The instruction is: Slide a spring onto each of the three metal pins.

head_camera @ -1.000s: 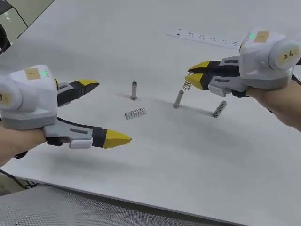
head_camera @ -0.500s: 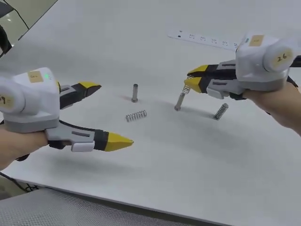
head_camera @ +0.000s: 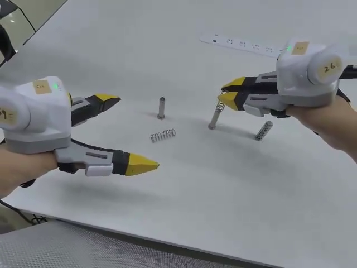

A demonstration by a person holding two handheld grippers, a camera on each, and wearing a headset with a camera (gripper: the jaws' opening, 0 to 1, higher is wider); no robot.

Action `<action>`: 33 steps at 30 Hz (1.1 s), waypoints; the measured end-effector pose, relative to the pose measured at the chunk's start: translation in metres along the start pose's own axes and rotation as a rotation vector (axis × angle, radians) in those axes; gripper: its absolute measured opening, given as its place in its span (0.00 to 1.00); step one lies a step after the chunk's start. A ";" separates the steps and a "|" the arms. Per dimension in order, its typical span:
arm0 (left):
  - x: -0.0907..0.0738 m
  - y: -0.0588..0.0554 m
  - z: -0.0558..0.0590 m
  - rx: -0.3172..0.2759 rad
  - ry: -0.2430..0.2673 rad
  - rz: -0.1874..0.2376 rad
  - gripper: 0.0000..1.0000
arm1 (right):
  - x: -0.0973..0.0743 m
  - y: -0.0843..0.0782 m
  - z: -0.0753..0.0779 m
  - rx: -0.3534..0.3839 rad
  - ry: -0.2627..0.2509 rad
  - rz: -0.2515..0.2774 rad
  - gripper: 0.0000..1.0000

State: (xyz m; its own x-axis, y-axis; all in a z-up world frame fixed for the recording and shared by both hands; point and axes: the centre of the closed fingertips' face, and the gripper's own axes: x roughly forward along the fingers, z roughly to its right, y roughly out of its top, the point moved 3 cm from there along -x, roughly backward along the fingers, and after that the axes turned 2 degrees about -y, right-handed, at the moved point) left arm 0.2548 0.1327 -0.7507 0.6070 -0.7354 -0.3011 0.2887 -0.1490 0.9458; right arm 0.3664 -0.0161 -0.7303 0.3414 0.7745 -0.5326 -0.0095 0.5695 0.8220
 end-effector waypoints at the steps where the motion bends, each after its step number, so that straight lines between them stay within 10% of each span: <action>1: 0.000 0.000 0.000 0.000 0.001 0.000 0.98 | 0.000 0.000 0.000 0.000 0.000 -0.001 0.07; 33: -0.003 -0.001 0.000 -0.009 0.008 0.006 0.98 | 0.004 -0.007 -0.002 0.010 0.008 -0.010 0.07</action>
State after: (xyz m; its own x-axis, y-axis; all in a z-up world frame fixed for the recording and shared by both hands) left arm 0.2525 0.1348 -0.7507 0.6149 -0.7306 -0.2968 0.2920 -0.1387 0.9463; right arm 0.3658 -0.0160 -0.7385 0.3338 0.7708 -0.5426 0.0035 0.5746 0.8184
